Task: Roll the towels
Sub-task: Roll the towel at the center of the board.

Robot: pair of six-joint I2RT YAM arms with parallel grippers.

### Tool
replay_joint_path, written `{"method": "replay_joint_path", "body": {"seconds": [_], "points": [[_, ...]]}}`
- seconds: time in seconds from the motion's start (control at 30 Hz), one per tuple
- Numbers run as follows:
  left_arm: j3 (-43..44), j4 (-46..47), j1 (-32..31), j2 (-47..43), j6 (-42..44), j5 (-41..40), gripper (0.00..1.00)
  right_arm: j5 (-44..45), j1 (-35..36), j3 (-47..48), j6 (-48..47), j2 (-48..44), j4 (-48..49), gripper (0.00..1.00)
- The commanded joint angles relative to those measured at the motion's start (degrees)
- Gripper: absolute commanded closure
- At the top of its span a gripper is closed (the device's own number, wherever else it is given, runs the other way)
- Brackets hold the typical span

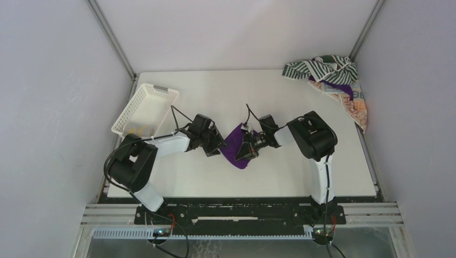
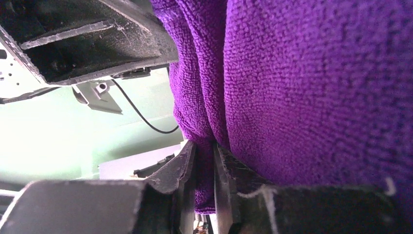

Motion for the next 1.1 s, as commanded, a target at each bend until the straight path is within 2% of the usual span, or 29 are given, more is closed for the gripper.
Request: {"method": "replay_joint_path", "body": {"seconds": [0.0,0.1,0.27,0.37,0.53,0.63,0.73,0.9,1.07], "points": [[2.2,-2.7,-0.4,2.7,-0.5,-1.2,0.42,8.6,0.3,1.6,-9.8,-3.8,-13.4,0.81],[2.0,-4.2,-0.5,3.7,-0.4,-1.5,0.44,15.7,1.0,4.3,-17.3,-9.2,-24.4,0.72],[1.8,-4.7,-0.4,5.5,0.1,-0.2,0.46,30.4,4.7,7.8,-25.0,-20.5,-35.7,0.63],[1.7,-5.0,-0.4,5.5,0.4,0.0,0.46,44.6,9.9,9.5,-28.7,-26.4,-40.8,0.60],[2.5,-6.7,-0.4,5.9,1.4,0.1,0.47,71.5,21.8,9.5,-33.7,-32.4,-42.6,0.54],[2.8,-7.0,-0.4,6.2,1.6,0.4,0.46,84.5,29.8,9.5,-36.1,-32.4,-42.2,0.51],[2.9,-7.1,-0.4,6.3,1.7,0.7,0.46,92.2,35.0,9.5,-37.4,-31.3,-41.0,0.49],[2.8,-7.2,-0.5,6.4,1.6,1.0,0.46,102.0,39.8,9.5,-39.5,-26.4,-40.5,0.47],[2.8,-7.1,-0.4,6.6,1.4,1.4,0.46,107.3,42.2,9.5,-41.8,-20.5,-39.6,0.47]]}}
